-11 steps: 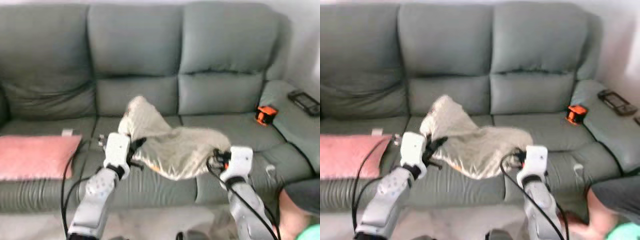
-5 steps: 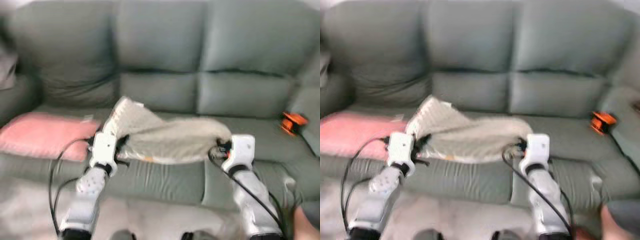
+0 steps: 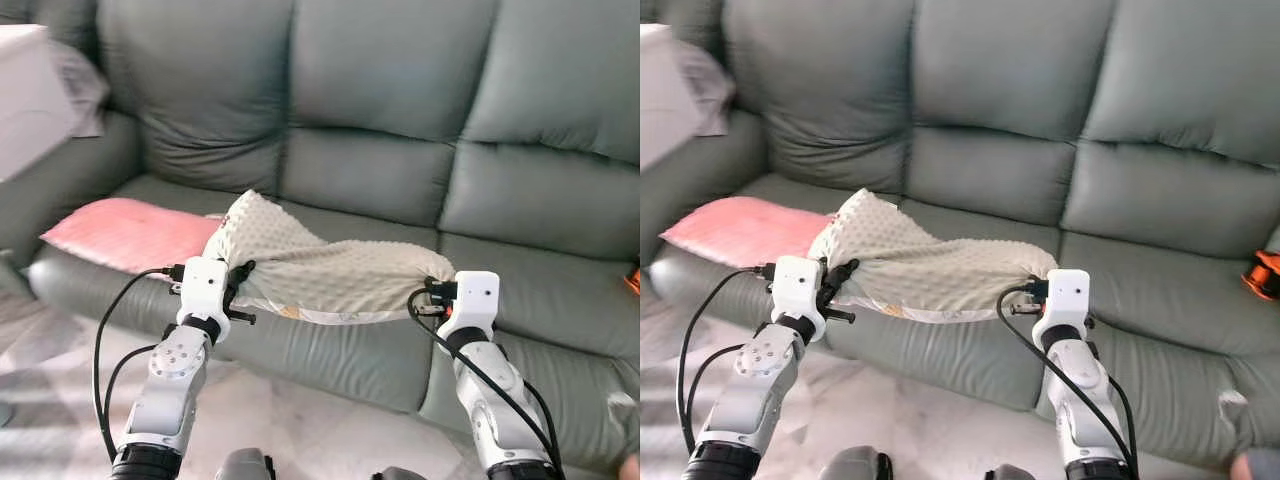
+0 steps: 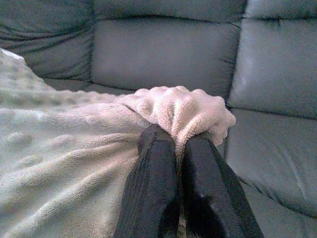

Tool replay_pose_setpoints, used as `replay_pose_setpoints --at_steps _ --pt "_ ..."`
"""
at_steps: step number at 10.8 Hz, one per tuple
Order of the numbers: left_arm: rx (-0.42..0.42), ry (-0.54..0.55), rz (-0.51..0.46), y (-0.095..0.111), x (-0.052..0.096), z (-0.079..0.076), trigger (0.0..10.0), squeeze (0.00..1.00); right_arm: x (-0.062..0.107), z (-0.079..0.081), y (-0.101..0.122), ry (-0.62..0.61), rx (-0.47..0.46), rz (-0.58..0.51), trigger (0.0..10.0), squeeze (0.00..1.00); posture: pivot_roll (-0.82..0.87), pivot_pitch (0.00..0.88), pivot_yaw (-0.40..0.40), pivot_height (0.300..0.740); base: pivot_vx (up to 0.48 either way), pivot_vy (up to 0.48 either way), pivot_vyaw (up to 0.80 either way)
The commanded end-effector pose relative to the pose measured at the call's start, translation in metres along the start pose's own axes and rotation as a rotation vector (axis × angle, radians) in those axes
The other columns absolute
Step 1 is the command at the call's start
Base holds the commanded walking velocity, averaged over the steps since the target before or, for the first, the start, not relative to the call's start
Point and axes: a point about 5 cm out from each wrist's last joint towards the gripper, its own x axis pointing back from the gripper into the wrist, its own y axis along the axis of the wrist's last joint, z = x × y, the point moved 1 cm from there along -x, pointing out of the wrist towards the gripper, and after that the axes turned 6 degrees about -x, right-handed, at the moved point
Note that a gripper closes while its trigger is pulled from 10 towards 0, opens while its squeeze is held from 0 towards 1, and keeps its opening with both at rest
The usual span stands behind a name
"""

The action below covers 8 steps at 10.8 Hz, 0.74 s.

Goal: Move the pillow to the sofa

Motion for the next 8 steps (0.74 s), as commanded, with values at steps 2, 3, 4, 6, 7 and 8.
replay_pose_setpoints --at_steps 2,3,4,6,7,8 --pt "0.021 -0.013 -0.045 0.0092 -0.0053 0.0011 10.0 0.00 -0.0001 -0.0025 0.0056 -0.015 -0.003 -0.031 10.0 0.00 -0.03 0.000 0.022 0.740 0.000 0.000 0.00" --pt "0.032 -0.021 -0.054 0.0106 -0.0066 -0.0003 10.0 0.00 0.0002 -0.0044 0.0057 -0.019 -0.003 -0.031 10.0 0.00 -0.04 0.000 0.021 0.740 0.000 0.000 0.00" --pt "0.034 -0.023 -0.057 0.0110 -0.0071 -0.0007 10.0 0.00 0.0004 -0.0050 0.0059 -0.019 -0.002 -0.031 10.0 0.00 -0.04 0.000 0.019 0.740 0.000 0.000 0.00" --pt "0.035 -0.020 -0.055 0.0101 -0.0096 -0.0011 10.0 0.00 0.0004 -0.0060 0.0060 -0.018 0.001 -0.028 10.0 0.00 -0.04 0.000 0.016 0.740 0.000 0.000 0.00" --pt "0.030 -0.025 -0.057 0.0099 -0.0097 -0.0026 10.0 0.00 0.0008 -0.0060 0.0047 -0.017 0.000 -0.023 10.0 0.00 -0.04 0.000 0.016 0.740 0.000 0.000 0.00" --pt "0.033 -0.029 -0.055 0.0084 -0.0097 -0.0033 10.0 0.00 0.0005 -0.0050 0.0031 -0.015 -0.002 -0.019 10.0 0.00 -0.04 0.000 0.017 0.740 0.326 0.000 0.00"
